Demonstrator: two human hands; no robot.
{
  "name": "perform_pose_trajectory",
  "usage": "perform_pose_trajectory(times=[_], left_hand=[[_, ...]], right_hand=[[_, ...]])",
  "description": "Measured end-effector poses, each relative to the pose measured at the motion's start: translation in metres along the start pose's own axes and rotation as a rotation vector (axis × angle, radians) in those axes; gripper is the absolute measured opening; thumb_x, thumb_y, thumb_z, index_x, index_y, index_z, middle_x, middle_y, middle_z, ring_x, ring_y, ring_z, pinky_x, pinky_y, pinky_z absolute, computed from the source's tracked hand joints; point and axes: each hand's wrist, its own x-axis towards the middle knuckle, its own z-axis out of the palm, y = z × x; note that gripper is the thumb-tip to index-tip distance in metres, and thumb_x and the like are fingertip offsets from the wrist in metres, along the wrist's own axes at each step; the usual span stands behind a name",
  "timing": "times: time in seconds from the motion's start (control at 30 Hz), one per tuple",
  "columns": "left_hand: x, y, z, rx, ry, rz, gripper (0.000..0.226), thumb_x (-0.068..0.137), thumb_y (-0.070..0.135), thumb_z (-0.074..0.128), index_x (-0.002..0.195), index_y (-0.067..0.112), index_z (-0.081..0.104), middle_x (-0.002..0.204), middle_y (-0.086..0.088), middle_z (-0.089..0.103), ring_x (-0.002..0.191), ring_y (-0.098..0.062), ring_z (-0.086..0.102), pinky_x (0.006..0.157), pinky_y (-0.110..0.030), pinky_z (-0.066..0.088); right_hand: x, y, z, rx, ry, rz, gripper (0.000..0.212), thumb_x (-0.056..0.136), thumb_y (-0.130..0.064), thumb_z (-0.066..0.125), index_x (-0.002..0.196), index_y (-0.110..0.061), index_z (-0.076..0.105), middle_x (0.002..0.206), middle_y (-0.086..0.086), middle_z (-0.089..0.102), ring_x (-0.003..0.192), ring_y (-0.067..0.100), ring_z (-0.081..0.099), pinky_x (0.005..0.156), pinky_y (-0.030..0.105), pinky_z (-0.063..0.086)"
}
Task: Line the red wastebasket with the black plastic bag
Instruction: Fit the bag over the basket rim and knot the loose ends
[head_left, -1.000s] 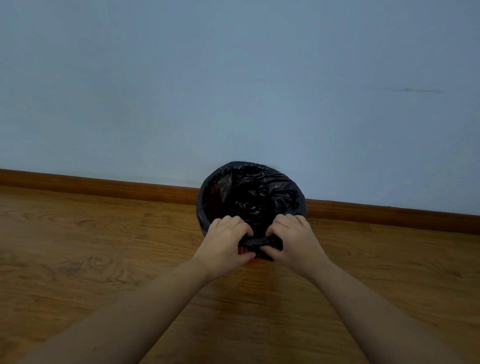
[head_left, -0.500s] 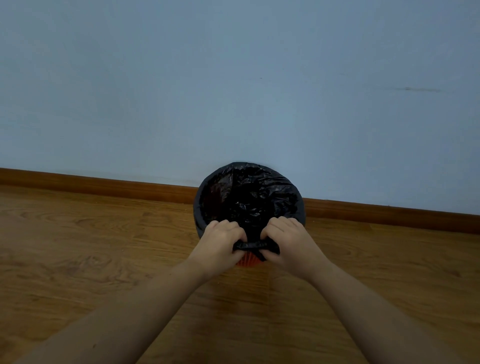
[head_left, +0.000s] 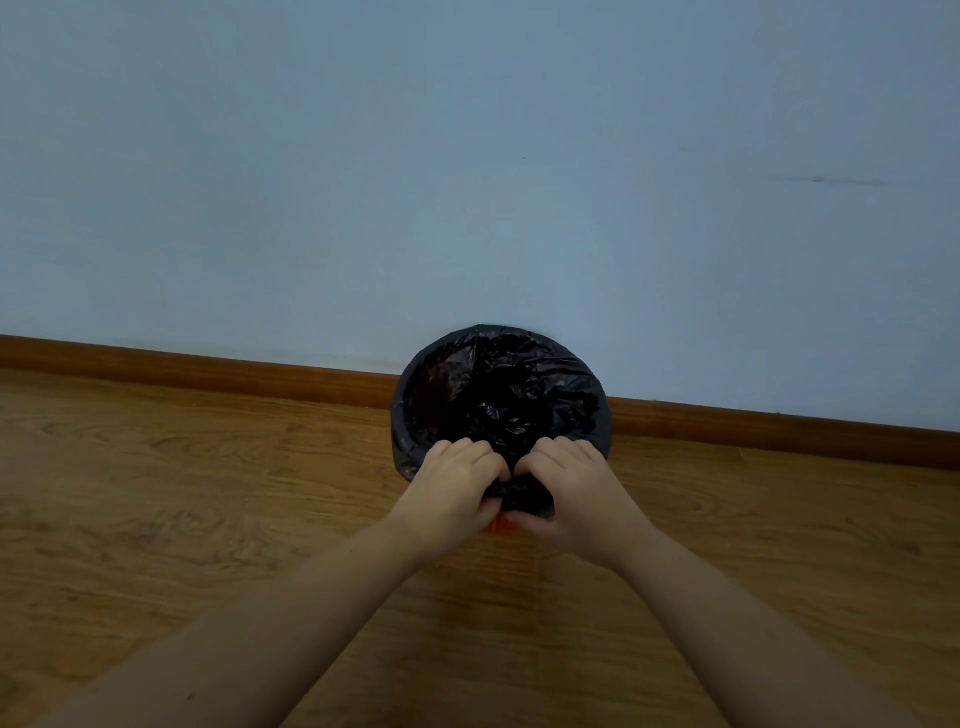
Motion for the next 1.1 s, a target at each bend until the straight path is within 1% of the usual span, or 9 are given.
perform_pose_trajectory(times=[0.1, 0.23, 0.33, 0.47, 0.6, 0.8, 0.87, 0.97, 1.1], left_hand=[[0.000, -0.002, 0.000, -0.035, 0.011, -0.032, 0.015, 0.083, 0.017, 0.054, 0.097, 0.017, 0.059, 0.094, 0.002, 0.057, 0.091, -0.016, 0.048, 0.080, -0.023, 0.027], [-0.001, -0.002, -0.001, -0.072, 0.013, -0.038, 0.012, 0.083, 0.017, 0.055, 0.094, 0.016, 0.060, 0.092, 0.002, 0.059, 0.087, -0.016, 0.049, 0.081, -0.027, 0.034], [-0.003, -0.002, -0.001, -0.077, 0.009, -0.035, 0.012, 0.082, 0.023, 0.058, 0.092, 0.017, 0.060, 0.091, 0.003, 0.058, 0.085, -0.015, 0.049, 0.082, -0.028, 0.037], [-0.003, -0.002, 0.000, -0.038, -0.026, -0.030, 0.023, 0.079, 0.034, 0.063, 0.096, 0.020, 0.056, 0.095, 0.006, 0.054, 0.090, -0.011, 0.044, 0.082, -0.022, 0.027], [-0.003, -0.001, 0.004, 0.012, -0.029, -0.032, 0.018, 0.083, 0.027, 0.058, 0.099, 0.019, 0.055, 0.097, 0.004, 0.054, 0.094, -0.014, 0.045, 0.084, -0.023, 0.025], [-0.001, -0.003, 0.003, 0.003, -0.018, -0.056, 0.016, 0.082, 0.020, 0.055, 0.097, 0.018, 0.056, 0.095, 0.004, 0.055, 0.093, -0.014, 0.045, 0.083, -0.024, 0.026], [-0.002, -0.005, 0.003, 0.012, -0.010, -0.047, 0.015, 0.082, 0.019, 0.055, 0.096, 0.018, 0.055, 0.094, 0.003, 0.055, 0.092, -0.015, 0.046, 0.082, -0.024, 0.026], [-0.004, -0.007, 0.001, 0.024, -0.012, -0.032, 0.014, 0.081, 0.017, 0.054, 0.095, 0.017, 0.055, 0.093, 0.002, 0.055, 0.091, -0.016, 0.046, 0.080, -0.024, 0.025], [-0.005, -0.008, 0.000, 0.028, -0.006, -0.035, 0.017, 0.079, 0.018, 0.055, 0.096, 0.017, 0.056, 0.094, 0.002, 0.055, 0.092, -0.016, 0.046, 0.081, -0.023, 0.024]], right_hand=[[-0.002, 0.001, 0.001, -0.077, -0.055, -0.025, 0.037, 0.070, -0.037, 0.070, 0.096, -0.014, 0.057, 0.090, 0.001, 0.058, 0.083, 0.017, 0.051, 0.077, 0.026, 0.034], [0.001, 0.000, 0.002, 0.016, 0.036, 0.069, 0.019, 0.071, -0.018, 0.070, 0.083, -0.012, 0.056, 0.080, 0.002, 0.056, 0.075, 0.020, 0.051, 0.070, 0.024, 0.030], [0.003, 0.000, 0.003, 0.062, 0.049, 0.098, 0.014, 0.072, -0.013, 0.068, 0.078, -0.013, 0.055, 0.077, 0.002, 0.055, 0.073, 0.019, 0.050, 0.070, 0.024, 0.029], [-0.001, 0.001, 0.006, 0.087, 0.054, 0.110, 0.013, 0.073, -0.013, 0.069, 0.078, -0.011, 0.057, 0.077, 0.003, 0.057, 0.072, 0.018, 0.050, 0.070, 0.024, 0.029], [-0.001, 0.001, 0.004, 0.085, 0.066, 0.102, 0.013, 0.075, -0.017, 0.069, 0.079, -0.011, 0.058, 0.078, 0.003, 0.057, 0.073, 0.019, 0.051, 0.069, 0.025, 0.031], [-0.004, 0.001, -0.003, -0.043, 0.053, -0.003, 0.027, 0.073, -0.034, 0.069, 0.088, -0.013, 0.059, 0.085, 0.001, 0.058, 0.079, 0.017, 0.052, 0.073, 0.027, 0.038], [-0.005, 0.005, -0.005, -0.062, 0.067, -0.009, 0.024, 0.074, -0.032, 0.068, 0.087, -0.013, 0.060, 0.085, 0.001, 0.059, 0.079, 0.018, 0.054, 0.073, 0.028, 0.041], [-0.006, 0.007, -0.006, -0.074, 0.070, 0.000, 0.020, 0.070, -0.024, 0.073, 0.081, -0.012, 0.061, 0.079, 0.003, 0.060, 0.073, 0.020, 0.056, 0.065, 0.031, 0.044], [-0.004, 0.003, -0.002, -0.054, 0.058, 0.013, 0.021, 0.067, -0.021, 0.078, 0.077, -0.010, 0.062, 0.074, 0.003, 0.060, 0.069, 0.021, 0.056, 0.062, 0.030, 0.043]])
